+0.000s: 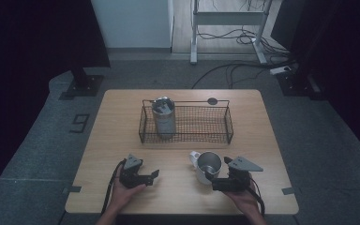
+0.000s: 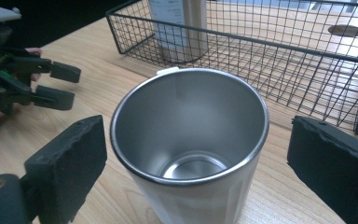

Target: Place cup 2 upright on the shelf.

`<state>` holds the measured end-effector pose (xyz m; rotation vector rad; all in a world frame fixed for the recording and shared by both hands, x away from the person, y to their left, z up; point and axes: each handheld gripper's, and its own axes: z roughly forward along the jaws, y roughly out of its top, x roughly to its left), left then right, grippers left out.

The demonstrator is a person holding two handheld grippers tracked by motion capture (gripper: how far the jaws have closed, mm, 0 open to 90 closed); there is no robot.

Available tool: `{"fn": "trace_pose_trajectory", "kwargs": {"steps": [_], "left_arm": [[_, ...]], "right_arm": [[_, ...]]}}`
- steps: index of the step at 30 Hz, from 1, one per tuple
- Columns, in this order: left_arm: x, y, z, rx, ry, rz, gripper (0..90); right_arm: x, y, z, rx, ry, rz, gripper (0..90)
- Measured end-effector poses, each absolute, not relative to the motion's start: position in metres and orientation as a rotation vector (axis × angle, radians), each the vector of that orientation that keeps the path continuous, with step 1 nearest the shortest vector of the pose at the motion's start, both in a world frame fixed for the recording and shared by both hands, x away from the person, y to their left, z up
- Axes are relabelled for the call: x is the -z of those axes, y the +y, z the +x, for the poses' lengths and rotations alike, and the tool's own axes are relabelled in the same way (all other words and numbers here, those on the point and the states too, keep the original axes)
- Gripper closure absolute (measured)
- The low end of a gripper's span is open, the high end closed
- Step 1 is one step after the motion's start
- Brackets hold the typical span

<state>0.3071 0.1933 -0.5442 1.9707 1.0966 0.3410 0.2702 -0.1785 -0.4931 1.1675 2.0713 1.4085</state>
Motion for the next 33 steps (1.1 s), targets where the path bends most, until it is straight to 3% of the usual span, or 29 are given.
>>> {"fn": "trace_pose_trajectory", "kwargs": {"steps": [27,33], "left_arm": [[0.544,0.192,0.307,-0.337,1.094,1.984,13.0],[0.544,0.192,0.307,-0.339,1.093,1.985,13.0]], "right_arm": [[0.513,-0.149,0.289,-1.316,2.102,1.113,0.0],[0.516,-0.148,0.291,-1.284,2.097,1.069,6.1]]}}
